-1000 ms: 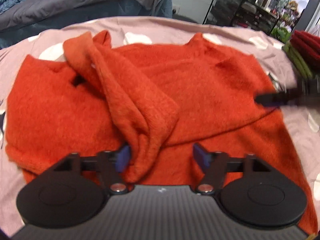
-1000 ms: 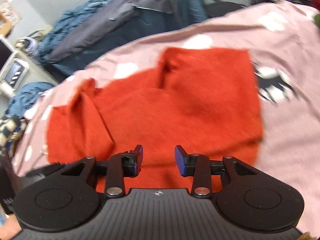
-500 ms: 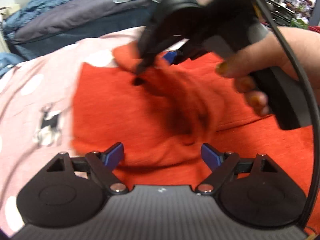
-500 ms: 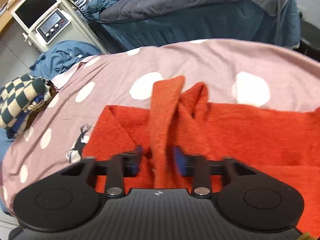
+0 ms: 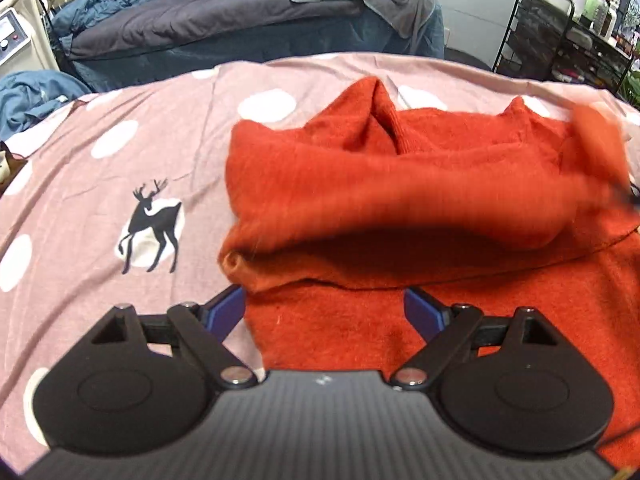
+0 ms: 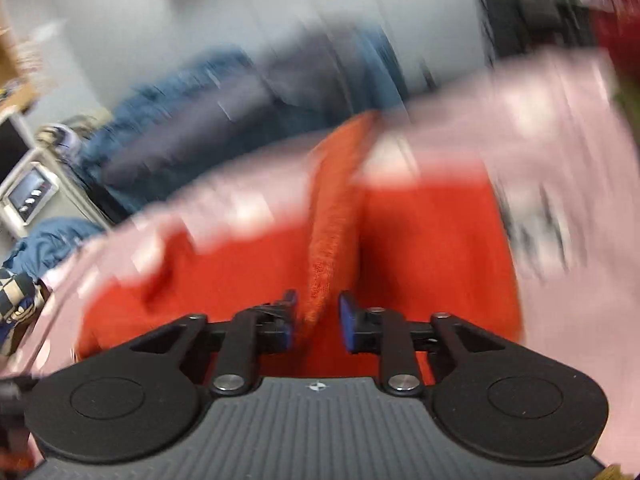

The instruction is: Fold small clothes

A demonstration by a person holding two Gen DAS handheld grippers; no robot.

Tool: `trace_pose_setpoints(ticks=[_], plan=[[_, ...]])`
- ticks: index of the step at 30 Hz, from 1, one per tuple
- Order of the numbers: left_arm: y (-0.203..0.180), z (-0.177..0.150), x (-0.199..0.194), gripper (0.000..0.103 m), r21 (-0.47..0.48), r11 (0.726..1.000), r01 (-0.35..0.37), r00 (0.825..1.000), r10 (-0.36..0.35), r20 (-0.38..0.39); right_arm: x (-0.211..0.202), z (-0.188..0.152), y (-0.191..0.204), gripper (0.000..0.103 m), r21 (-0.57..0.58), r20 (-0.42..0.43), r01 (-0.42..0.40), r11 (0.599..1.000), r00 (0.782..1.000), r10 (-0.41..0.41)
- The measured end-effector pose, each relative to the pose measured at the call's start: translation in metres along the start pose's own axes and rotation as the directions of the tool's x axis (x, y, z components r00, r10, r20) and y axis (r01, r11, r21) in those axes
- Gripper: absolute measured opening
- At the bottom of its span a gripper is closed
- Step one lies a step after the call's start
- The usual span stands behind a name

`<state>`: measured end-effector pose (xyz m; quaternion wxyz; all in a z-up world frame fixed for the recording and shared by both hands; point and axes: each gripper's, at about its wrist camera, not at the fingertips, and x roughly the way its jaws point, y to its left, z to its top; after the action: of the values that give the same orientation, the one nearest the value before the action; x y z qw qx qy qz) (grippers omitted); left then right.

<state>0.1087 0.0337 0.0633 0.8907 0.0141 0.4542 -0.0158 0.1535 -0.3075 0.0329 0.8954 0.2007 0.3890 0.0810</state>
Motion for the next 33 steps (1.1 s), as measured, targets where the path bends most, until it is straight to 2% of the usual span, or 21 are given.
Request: trace_pose_setpoints(ticks=[2, 3, 4, 6, 8, 10, 13, 16, 18, 20, 21, 23, 24, 26, 27, 29, 31, 33], plan=[[-0.004, 0.001, 0.005, 0.086, 0.015, 1.000, 0.000, 1.000, 0.000, -0.015, 0.009, -0.019, -0.023, 0.044, 0.111, -0.109, 0.026, 0.994, 0.994, -0.014], [-0.005, 0.001, 0.005, 0.086, 0.021, 1.000, 0.002, 1.000, -0.001, -0.025, 0.009, -0.025, -0.028, 0.043, 0.172, -0.131, 0.049, 0.984, 0.991, -0.027], [-0.007, 0.000, 0.006, 0.087, 0.027, 1.000, 0.001, 1.000, 0.000, -0.030, 0.004, -0.029, -0.029, 0.043, 0.222, -0.105, 0.038, 0.974, 0.994, -0.015], [-0.008, -0.003, 0.006, 0.087, 0.045, 0.999, -0.004, 0.999, 0.006, -0.037, -0.010, -0.025, -0.030, 0.047, 0.237, -0.053, 0.030, 0.971, 0.998, -0.018], [-0.007, -0.004, 0.006, 0.087, 0.054, 0.999, -0.006, 0.999, 0.009, -0.050, -0.019, -0.012, -0.031, 0.059, 0.211, -0.003, 0.024, 0.977, 1.000, -0.024], [-0.007, -0.004, 0.002, 0.087, 0.046, 0.999, -0.009, 0.999, 0.011, -0.046, -0.023, 0.005, -0.033, 0.065, 0.168, 0.039, 0.051, 0.984, 0.998, -0.058], [-0.004, -0.002, -0.005, 0.087, 0.034, 0.999, -0.014, 0.999, 0.015, -0.029, -0.017, 0.028, -0.044, 0.065, 0.112, 0.086, 0.094, 0.989, 0.991, -0.104], [0.001, 0.003, -0.009, 0.087, 0.024, 1.000, -0.013, 1.000, 0.014, -0.025, -0.006, 0.051, -0.057, 0.065, 0.042, 0.091, 0.111, 0.993, 0.989, -0.114], [0.006, 0.006, -0.011, 0.087, 0.018, 1.000, -0.017, 1.000, 0.017, -0.019, 0.009, 0.066, -0.057, 0.074, -0.080, 0.046, 0.080, 0.994, 0.996, -0.077], [0.012, 0.011, -0.012, 0.087, 0.017, 1.000, -0.019, 1.000, 0.019, -0.009, 0.022, 0.079, -0.058, 0.093, -0.189, -0.014, 0.045, 0.981, 0.999, -0.049], [0.015, 0.013, -0.012, 0.087, 0.015, 1.000, -0.016, 1.000, 0.016, -0.004, 0.028, 0.083, -0.060, 0.093, -0.218, -0.043, 0.024, 0.976, 0.999, -0.034], [0.021, 0.019, -0.012, 0.087, 0.019, 1.000, -0.006, 1.000, 0.005, 0.008, 0.030, 0.085, -0.067, 0.093, -0.234, -0.047, -0.003, 0.972, 0.999, -0.008], [0.023, 0.022, -0.011, 0.087, 0.025, 1.000, -0.008, 1.000, 0.008, 0.012, 0.032, 0.087, -0.072, 0.090, -0.216, -0.055, -0.040, 0.976, 0.998, 0.029], [0.030, 0.030, -0.007, 0.087, 0.024, 0.999, -0.027, 1.000, 0.026, 0.015, 0.032, 0.090, -0.075, 0.064, -0.184, -0.111, -0.125, 0.975, 0.988, 0.106], [0.035, 0.034, -0.003, 0.087, 0.012, 1.000, -0.026, 1.000, 0.026, 0.013, 0.035, 0.090, -0.074, 0.059, -0.188, -0.148, -0.144, 0.972, 0.982, 0.116], [0.047, 0.044, 0.005, 0.087, -0.036, 0.999, -0.009, 1.000, 0.009, 0.011, 0.038, 0.089, -0.068, 0.022, -0.214, -0.213, -0.172, 0.962, 0.969, 0.126], [0.059, 0.056, 0.016, 0.087, -0.098, 0.995, 0.032, 0.999, -0.031, 0.011, 0.032, 0.093, -0.065, 0.019, -0.193, -0.223, -0.211, 0.958, 0.960, 0.166], [0.066, 0.070, 0.029, 0.087, -0.131, 0.988, 0.081, 0.997, -0.080, 0.019, 0.024, 0.101, -0.063, 0.018, -0.161, -0.183, -0.243, 0.957, 0.960, 0.213]])
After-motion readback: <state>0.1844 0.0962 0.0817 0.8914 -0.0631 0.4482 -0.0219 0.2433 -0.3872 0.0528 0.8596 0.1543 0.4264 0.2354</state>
